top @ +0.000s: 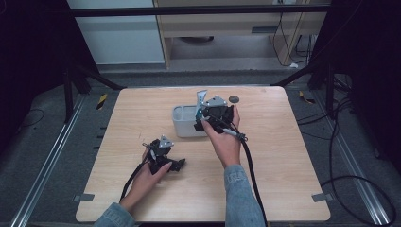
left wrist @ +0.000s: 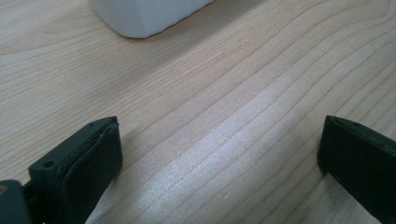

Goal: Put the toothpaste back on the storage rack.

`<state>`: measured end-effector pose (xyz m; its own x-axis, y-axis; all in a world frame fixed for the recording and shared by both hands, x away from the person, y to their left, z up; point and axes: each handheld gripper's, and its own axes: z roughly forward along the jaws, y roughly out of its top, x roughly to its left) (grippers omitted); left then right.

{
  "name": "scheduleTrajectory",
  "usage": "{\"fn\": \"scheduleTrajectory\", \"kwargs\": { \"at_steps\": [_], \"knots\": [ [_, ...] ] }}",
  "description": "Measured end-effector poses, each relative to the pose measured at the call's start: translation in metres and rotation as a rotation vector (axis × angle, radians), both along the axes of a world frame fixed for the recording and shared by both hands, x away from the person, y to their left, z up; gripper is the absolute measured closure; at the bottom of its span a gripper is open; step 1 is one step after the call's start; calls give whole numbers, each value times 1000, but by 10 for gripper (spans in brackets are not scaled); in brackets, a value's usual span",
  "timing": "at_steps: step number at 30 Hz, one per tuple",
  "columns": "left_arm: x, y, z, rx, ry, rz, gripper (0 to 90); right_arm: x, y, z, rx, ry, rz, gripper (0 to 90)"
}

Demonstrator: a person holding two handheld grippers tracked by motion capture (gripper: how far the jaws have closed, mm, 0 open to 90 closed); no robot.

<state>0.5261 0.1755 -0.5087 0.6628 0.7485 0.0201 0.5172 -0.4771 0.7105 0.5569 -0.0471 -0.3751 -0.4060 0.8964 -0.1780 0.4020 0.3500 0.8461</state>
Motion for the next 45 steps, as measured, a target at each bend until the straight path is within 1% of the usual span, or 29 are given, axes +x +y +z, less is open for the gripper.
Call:
{"fn": "scheduleTrajectory", "kwargs": {
  "at_steps": [1,3,7,13,15,17,18,19,23,25,27,28,29,30,32,34,35,36,39,40,41,42,44,45],
  "knots": [
    [0,0,0,0,0,0,0,-2,-2,0,1,-12,0,100],
    [0,0,0,0,0,0,0,-2,-3,0,-2,-14,-1,100],
    [0,0,0,0,0,0,0,-6,-12,0,-3,-37,-12,99],
    [0,0,0,-1,-1,2,0,-8,-22,-4,7,-33,-31,132],
    [0,0,0,-1,-1,3,0,-10,-25,-5,3,-40,-40,143],
    [0,0,0,-2,0,3,0,-12,-31,-5,14,-48,-50,146],
    [0,0,0,-2,0,3,0,-13,-37,-6,24,-51,-56,145],
    [0,0,0,-3,1,4,0,-13,-37,-6,24,-51,-56,145],
    [0,0,0,-3,1,4,0,-15,-51,-8,52,-58,-64,136],
    [0,0,0,-2,1,3,0,-16,-56,-8,56,-55,-71,125],
    [0,-1,0,-2,1,4,0,-17,-63,-9,46,-50,-78,125],
    [0,-1,0,-3,1,4,0,-18,-67,-11,46,-37,-81,130],
    [0,0,0,-1,1,3,0,-18,-67,-11,46,-37,-81,130],
    [0,0,0,1,1,2,0,-20,-72,-15,65,-17,-81,139],
    [0,0,0,1,1,2,0,-21,-75,-20,61,-2,-88,140],
    [0,0,0,1,1,2,0,-21,-77,-23,57,-1,-90,142],
    [0,0,0,1,1,2,0,-21,-83,-26,51,6,-95,146],
    [0,0,0,1,1,2,0,-21,-83,-26,51,6,-95,146],
    [0,0,0,4,0,1,0,-21,-96,-25,53,3,-116,148],
    [0,0,0,4,0,1,0,-21,-96,-25,53,3,-116,148],
    [0,0,0,4,-1,1,0,-21,-102,-25,47,5,-121,157],
    [0,0,0,4,-1,1,0,-21,-102,-25,47,5,-121,157],
    [0,0,0,2,1,2,0,-21,-109,-26,29,11,-124,168],
    [0,0,0,3,0,1,0,-22,-110,-27,27,15,-127,169]
  ]
}}
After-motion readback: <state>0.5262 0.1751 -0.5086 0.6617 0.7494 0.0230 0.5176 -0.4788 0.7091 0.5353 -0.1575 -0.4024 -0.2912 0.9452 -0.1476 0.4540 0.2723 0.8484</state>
